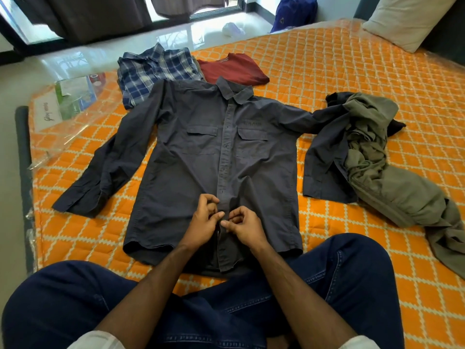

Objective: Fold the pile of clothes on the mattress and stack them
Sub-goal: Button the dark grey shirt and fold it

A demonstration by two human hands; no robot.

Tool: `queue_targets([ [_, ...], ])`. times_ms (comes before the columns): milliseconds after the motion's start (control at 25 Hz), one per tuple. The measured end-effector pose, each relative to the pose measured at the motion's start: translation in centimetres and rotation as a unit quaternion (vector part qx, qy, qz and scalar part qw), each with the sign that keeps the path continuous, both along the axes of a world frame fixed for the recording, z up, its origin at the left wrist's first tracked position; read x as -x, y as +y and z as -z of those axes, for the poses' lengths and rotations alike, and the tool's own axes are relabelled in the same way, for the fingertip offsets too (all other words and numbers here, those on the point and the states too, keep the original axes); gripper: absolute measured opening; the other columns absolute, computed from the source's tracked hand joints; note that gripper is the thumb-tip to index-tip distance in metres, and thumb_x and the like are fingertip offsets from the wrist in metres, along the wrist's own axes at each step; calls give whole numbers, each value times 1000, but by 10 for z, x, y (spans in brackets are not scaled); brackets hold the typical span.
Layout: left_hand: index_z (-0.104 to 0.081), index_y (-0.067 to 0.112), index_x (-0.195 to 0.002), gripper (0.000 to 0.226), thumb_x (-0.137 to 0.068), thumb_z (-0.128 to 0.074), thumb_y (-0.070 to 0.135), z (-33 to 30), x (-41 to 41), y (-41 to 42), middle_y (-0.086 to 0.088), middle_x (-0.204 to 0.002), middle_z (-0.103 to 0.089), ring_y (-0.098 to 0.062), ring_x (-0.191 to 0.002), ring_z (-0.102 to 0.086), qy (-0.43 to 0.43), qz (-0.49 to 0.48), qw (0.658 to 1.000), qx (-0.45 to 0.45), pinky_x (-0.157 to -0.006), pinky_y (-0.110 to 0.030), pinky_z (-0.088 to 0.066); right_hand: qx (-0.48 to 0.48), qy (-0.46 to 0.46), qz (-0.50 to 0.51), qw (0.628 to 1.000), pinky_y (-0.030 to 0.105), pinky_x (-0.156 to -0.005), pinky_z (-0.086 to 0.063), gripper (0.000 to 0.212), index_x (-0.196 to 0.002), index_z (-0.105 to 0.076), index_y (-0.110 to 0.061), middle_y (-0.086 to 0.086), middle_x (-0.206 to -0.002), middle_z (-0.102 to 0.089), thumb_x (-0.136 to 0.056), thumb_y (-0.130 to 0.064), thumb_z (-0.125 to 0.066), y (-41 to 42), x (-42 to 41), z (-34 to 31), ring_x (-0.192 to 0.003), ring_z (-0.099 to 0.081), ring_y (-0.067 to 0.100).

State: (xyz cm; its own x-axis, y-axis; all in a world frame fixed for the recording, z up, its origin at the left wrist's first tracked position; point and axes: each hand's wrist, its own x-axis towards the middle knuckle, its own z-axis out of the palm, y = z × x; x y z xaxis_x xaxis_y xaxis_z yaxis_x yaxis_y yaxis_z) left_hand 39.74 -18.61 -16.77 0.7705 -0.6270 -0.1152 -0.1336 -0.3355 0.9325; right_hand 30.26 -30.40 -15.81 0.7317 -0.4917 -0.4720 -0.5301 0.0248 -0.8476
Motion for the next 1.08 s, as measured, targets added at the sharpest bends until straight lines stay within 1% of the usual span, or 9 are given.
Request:
queue_targets([
  [120,-38,26,-127,51,-92,-69,6,-1,-10,-1,1,-84,-60,-6,-75,-58,31,-10,999,-30,-76,-23,-51,62,8,-10,998,44,-79,-61,25,-95,-61,-12,5,-83,-70,-85,11,-57,-15,-5,-8,-75,-72,15],
  [200,-34,29,-135,61,-91,-71,7,-6,-14,-7,-2,-103,-62,-7,-85,-59,100,-46,993,-32,-78,-21,-51,171,-49,19,984,35,-81,-58,24,-92,-63,-13,3,-89,-69,-85,9,-54,-23,-18,-16,-84,-69,17],
  [280,-47,27,-128,48,-92,-64,-1,-12,-16,-14,-7,-116,-62,-6,-90,-59,157,-46,986,-20,-72,-15,-49,218,-61,16,974,26,-77,-50,4,-92,-64,-13,1,-88,-68,-88,-12,-66,-26,-43,-28,-85,-65,14],
  [400,-59,24,-113,42,-92,-48,-11,-18,-23,-19,-2,-115,-60,-8,-92,-58,148,-3,988,-51,-65,-11,-44,175,59,-19,983,34,-75,-58,36,-89,-65,-16,-1,-85,-70,-76,-45,-81,-35,-80,-27,-77,-67,15],
  [600,-51,24,-127,61,-83,-42,-17,-12,-22,-13,2,-101,-72,-4,-95,-67,78,-4,997,-3,-82,-16,-49,-42,60,55,996,30,-54,-56,48,-105,-66,-2,9,-77,-73,-75,-33,-87,-56,-72,-4,-57,-65,15],
  [720,-40,27,-131,54,-88,-51,-4,-13,-21,-22,11,-104,-69,-2,-102,-65,-68,60,995,-34,-90,-18,-49,-3,68,58,996,36,-60,-62,23,-88,-71,-12,7,-75,-74,-79,-31,-80,-55,-63,-1,-61,-68,15],
  [840,-47,23,-119,38,-89,-60,2,-5,-26,-26,9,-103,-58,-3,-94,-60,-117,-3,992,-52,-87,-26,-52,68,59,67,994,42,-63,-64,5,-80,-72,-14,5,-73,-74,-84,-14,-68,-55,-65,1,-63,-73,16],
  [1000,-61,16,-105,25,-85,-76,18,0,-47,-37,4,-97,-55,-1,-81,-56,-102,-17,982,-155,-82,-26,-52,-90,-8,163,983,39,-65,-63,7,-91,-69,1,21,-90,-74,-90,-2,-63,-49,-55,3,-82,-75,30],
  [1080,-61,17,-104,26,-84,-78,22,-3,-54,-46,4,-94,-57,-9,-84,-58,-109,-14,974,-198,-79,-26,-49,-102,-34,183,977,34,-63,-61,4,-89,-71,0,21,-88,-74,-90,-2,-67,-46,-49,2,-81,-72,27],
])
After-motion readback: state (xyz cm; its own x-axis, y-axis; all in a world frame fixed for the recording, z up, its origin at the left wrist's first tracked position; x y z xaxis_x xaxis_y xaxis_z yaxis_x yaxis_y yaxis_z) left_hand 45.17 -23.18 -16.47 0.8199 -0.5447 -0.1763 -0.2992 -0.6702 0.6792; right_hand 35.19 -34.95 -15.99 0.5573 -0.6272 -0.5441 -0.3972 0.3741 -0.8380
